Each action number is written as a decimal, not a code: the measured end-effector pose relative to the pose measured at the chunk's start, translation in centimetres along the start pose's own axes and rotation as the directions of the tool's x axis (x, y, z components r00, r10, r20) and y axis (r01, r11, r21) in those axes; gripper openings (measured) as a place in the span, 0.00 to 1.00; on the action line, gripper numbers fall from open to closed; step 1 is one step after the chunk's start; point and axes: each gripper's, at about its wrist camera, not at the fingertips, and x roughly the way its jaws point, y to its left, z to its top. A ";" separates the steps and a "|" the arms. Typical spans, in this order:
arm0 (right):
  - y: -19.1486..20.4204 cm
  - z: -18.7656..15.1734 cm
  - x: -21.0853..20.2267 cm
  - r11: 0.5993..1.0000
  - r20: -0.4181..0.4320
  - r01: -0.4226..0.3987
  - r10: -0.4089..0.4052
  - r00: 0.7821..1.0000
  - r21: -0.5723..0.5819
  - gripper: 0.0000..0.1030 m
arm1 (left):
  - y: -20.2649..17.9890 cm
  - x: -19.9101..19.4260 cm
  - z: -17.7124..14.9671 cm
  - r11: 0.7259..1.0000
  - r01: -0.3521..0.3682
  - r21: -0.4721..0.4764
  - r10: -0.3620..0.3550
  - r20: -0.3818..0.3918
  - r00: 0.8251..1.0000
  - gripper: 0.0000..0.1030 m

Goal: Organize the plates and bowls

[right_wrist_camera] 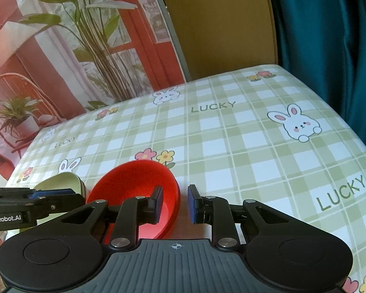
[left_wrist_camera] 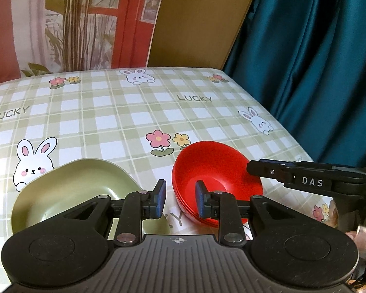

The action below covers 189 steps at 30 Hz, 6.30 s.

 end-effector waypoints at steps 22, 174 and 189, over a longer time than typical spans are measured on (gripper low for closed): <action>-0.9 -1.2 1.7 0.997 -0.041 -0.055 0.057 0.998 0.060 0.20 | -0.8 2.4 -0.2 0.999 -0.023 0.025 0.024 -0.050 0.998 0.26; 17.5 8.2 -23.1 0.950 0.447 -0.068 0.206 0.871 -0.306 1.00 | -4.1 -31.7 3.4 0.889 -0.437 -0.136 0.432 0.565 0.703 0.86; 17.4 8.0 -23.2 0.951 0.448 -0.067 0.203 0.871 -0.301 1.00 | -4.2 -31.8 3.3 0.888 -0.441 -0.132 0.435 0.556 0.709 0.86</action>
